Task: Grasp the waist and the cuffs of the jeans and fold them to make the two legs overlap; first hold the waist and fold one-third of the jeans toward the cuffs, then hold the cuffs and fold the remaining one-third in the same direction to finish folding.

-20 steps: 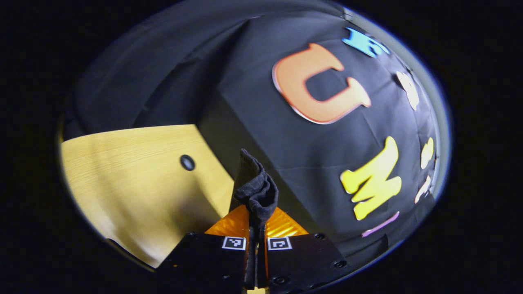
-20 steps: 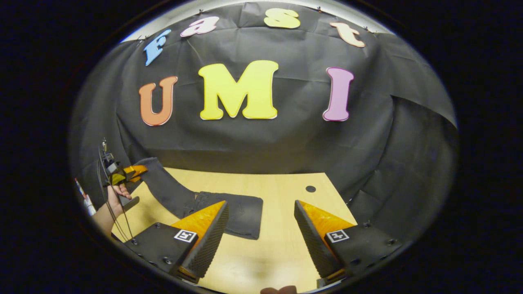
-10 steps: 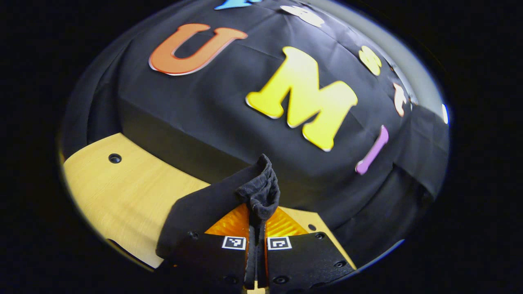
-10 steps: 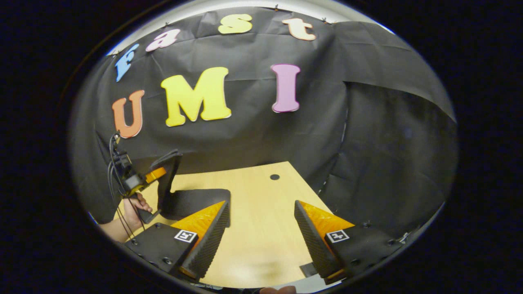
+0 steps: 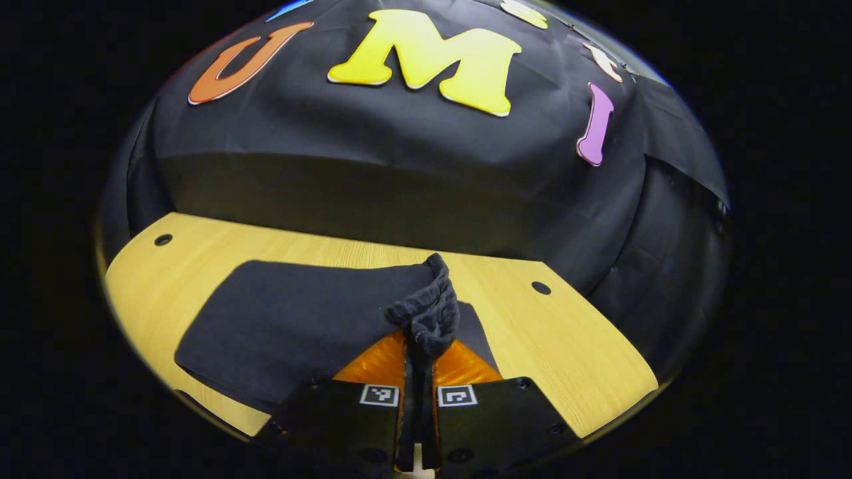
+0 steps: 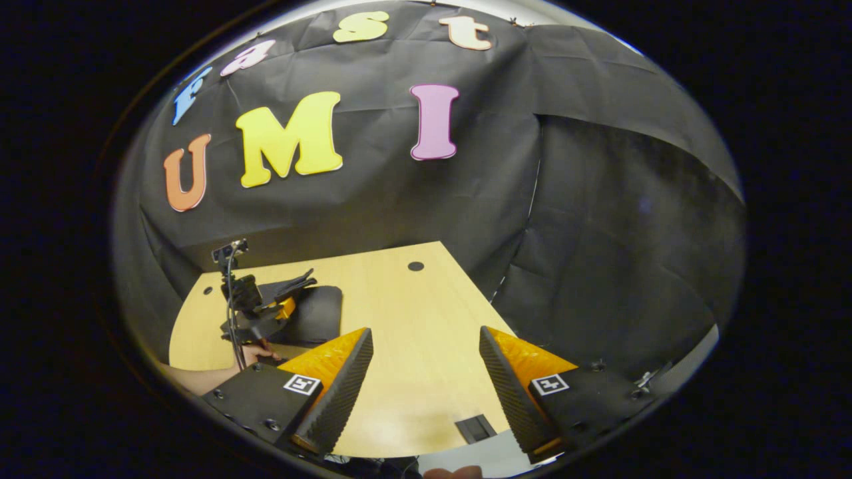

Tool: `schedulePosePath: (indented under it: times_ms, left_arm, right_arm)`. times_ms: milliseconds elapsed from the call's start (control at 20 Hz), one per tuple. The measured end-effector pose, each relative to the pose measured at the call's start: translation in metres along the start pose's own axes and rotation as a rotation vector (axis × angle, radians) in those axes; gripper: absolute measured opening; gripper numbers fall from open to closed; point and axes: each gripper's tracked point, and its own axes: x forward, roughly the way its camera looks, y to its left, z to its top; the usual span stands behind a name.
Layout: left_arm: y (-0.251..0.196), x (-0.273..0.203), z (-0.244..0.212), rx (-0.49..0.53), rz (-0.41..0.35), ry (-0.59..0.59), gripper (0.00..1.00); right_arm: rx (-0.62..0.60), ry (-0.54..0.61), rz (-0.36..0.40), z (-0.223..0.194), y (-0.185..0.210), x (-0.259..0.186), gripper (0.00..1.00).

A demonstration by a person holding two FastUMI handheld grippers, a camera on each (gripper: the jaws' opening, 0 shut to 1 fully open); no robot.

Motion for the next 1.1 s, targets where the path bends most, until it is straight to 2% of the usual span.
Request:
schedulePosePath:
  times_ms: [50, 150, 300, 400, 650, 950, 1100]
  left_arm:
    - [-0.001, 0.003, -0.008, -0.018, -0.001, 0.020, 0.08]
    - [0.000, 0.007, -0.018, -0.022, 0.009, 0.052, 0.16]
    - [-0.010, 0.005, -0.016, 0.014, 0.003, 0.046, 0.45]
    - [-0.010, 0.003, -0.009, 0.063, 0.037, 0.023, 1.00]
    - [-0.004, -0.041, 0.046, 0.078, 0.033, -0.066, 1.00]
    - [0.029, -0.131, 0.161, 0.106, 0.071, -0.234, 0.98]
    - [0.051, -0.184, 0.217, 0.147, 0.117, -0.324, 0.98]
  right_arm:
    - [0.004, 0.004, 0.002, 0.000, 0.000, 0.003, 0.98]
    - [0.013, 0.003, 0.008, 0.002, 0.001, 0.008, 0.99]
    - [0.017, 0.003, 0.018, 0.005, 0.003, 0.014, 0.99]
    - [0.020, -0.005, 0.039, 0.007, 0.010, 0.016, 0.99]
    - [0.015, -0.065, 0.105, 0.027, 0.045, 0.021, 0.99]
    - [-0.052, -0.232, 0.251, 0.083, 0.133, 0.018, 0.99]
    - [-0.076, -0.337, 0.311, 0.112, 0.176, 0.004, 0.99]
